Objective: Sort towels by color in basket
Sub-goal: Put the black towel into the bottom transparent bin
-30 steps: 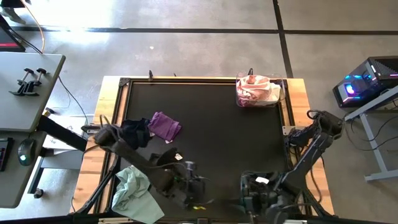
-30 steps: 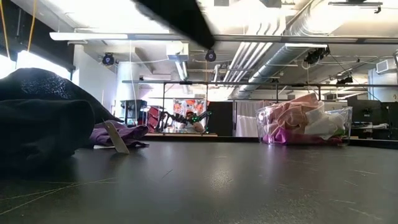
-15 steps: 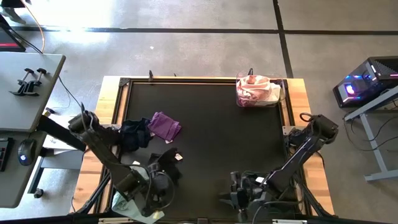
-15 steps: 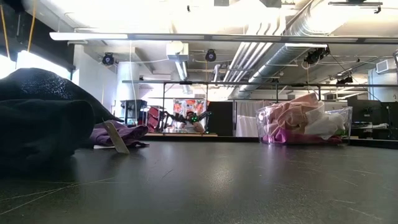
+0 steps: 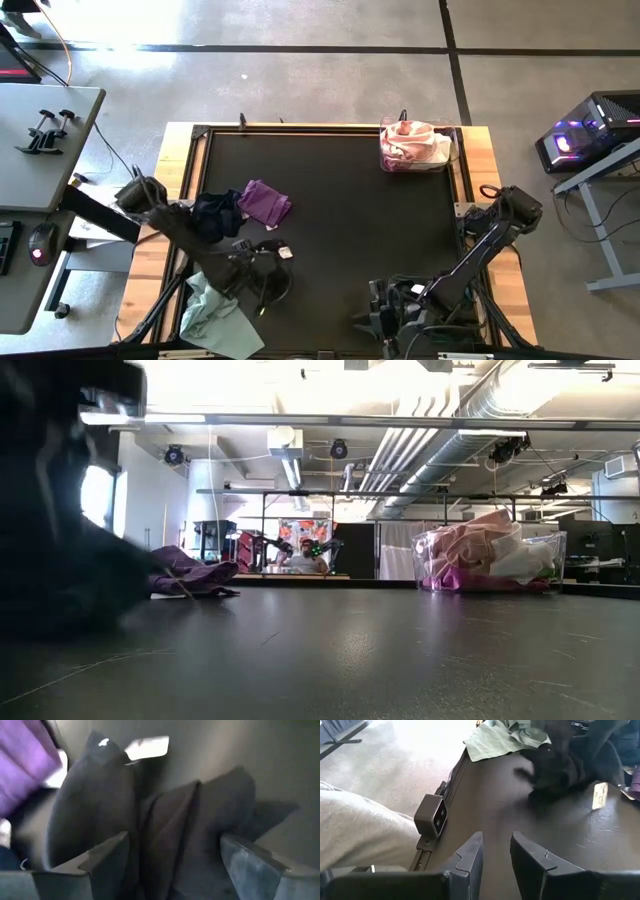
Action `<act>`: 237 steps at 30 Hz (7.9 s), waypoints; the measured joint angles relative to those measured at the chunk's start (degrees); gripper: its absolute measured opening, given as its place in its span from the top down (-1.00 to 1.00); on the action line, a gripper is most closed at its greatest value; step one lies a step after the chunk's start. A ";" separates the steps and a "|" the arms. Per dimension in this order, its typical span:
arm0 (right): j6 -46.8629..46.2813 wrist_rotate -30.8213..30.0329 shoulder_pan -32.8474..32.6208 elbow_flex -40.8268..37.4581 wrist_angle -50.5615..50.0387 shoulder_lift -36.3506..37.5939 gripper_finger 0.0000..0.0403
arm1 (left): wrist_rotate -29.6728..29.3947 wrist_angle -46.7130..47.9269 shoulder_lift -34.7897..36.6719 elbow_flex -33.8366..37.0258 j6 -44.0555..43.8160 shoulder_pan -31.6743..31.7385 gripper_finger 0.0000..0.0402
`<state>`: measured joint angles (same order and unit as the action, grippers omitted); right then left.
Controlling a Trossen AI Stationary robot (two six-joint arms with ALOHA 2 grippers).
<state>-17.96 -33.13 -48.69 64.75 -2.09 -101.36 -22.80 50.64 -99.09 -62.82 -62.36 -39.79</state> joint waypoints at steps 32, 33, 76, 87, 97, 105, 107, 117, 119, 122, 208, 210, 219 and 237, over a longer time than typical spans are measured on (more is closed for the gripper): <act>1.51 -7.28 6.73 0.00 5.60 -5.53 0.13 | -11.31 -61.22 -0.09 2.99 45.63 0.29 0.97; 1.56 -6.94 7.27 0.00 6.00 -5.53 0.04 | -11.42 -63.94 -0.08 2.99 47.84 0.15 0.98; -20.97 -15.97 -8.96 12.43 -37.21 9.09 0.96 | -30.44 -46.60 5.35 2.99 30.54 -6.12 0.03; -62.29 25.99 -15.63 30.05 -87.42 8.96 0.96 | -30.26 -45.86 2.01 2.99 28.05 -5.97 0.03; -56.06 31.90 -17.88 22.46 -71.60 8.90 0.96 | -30.30 -45.96 1.33 2.99 28.37 -5.69 0.03; -46.83 20.10 -12.01 15.23 -64.88 10.27 0.96 | -30.30 -46.15 1.33 2.99 28.49 -4.04 0.03; -47.71 20.16 -10.18 12.65 -62.70 10.95 0.96 | -30.31 -46.15 1.33 2.99 28.49 -3.77 0.03; -48.02 32.08 -2.54 -3.21 -41.18 11.50 0.96 | -30.28 -46.17 1.33 2.99 28.49 -3.35 0.03; -48.02 32.66 -1.51 -6.12 -37.62 11.50 0.96 | -30.28 -46.17 1.33 2.99 28.49 -3.35 0.03; -48.02 32.21 -0.53 -9.67 -35.00 11.50 0.90 | -30.28 -46.17 1.33 2.99 28.49 -3.35 0.03; -62.61 22.92 -8.24 1.84 -79.23 12.09 0.17 | -30.28 -46.16 1.33 2.95 27.95 -2.60 0.03; -61.57 23.63 -8.15 1.84 -78.70 12.09 0.11 | -30.28 -46.15 1.33 2.95 27.95 -2.60 0.03; -56.41 25.66 -8.17 1.19 -78.98 13.00 0.25 | -30.28 -46.15 1.33 2.95 27.98 -2.60 0.03; -48.03 21.55 -8.83 -7.55 -59.18 29.16 0.98 | -30.29 -45.99 1.33 2.95 28.03 -2.54 0.03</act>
<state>-65.98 -11.58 -57.52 57.21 -61.27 -72.20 -53.08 4.64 -97.76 -59.88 -34.33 -42.33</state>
